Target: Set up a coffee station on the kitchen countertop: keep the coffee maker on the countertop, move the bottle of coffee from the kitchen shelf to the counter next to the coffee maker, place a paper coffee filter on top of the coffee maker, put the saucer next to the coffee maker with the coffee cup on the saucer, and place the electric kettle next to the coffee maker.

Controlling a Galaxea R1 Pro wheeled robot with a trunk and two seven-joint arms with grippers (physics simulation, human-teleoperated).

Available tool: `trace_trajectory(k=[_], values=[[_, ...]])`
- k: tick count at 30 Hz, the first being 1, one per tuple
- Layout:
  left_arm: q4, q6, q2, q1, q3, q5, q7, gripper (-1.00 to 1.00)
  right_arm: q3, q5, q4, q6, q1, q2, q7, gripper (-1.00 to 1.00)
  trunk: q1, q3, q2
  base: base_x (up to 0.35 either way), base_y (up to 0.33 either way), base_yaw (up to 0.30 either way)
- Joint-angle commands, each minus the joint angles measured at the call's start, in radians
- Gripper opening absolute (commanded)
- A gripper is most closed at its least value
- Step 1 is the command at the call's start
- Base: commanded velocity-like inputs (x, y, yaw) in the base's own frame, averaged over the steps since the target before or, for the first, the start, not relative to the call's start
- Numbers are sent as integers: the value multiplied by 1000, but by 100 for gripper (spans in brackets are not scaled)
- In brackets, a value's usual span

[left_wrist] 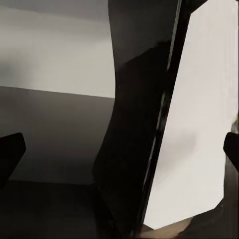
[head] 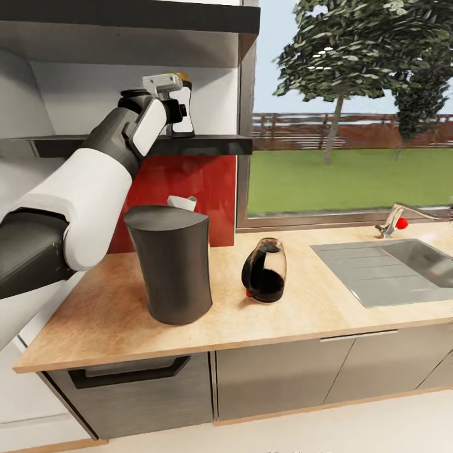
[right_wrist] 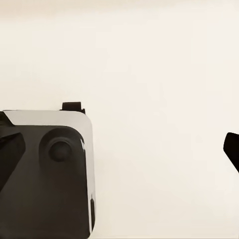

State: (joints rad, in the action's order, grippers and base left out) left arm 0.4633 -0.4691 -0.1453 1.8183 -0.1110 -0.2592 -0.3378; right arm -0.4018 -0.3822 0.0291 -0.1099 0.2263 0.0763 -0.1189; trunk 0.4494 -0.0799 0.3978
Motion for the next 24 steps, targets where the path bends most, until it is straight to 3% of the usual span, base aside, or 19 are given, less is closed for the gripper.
trace_trajectory(k=[1,7,24], values=[[1,-4,1,-2,-8,-11,-9,100,-8,-9,0,-2,1,0,-2,100,1,-2,2,0,0,-236],[6,-3,1,-22,-8,-12,-9,100,-8,-9,0,-2,1,0,-2,100,1,-2,2,0,0,-158],[14,-2,-1,-24,-12,-12,-10,100,-8,-9,0,-2,1,0,-2,100,1,-2,2,0,0,-5]])
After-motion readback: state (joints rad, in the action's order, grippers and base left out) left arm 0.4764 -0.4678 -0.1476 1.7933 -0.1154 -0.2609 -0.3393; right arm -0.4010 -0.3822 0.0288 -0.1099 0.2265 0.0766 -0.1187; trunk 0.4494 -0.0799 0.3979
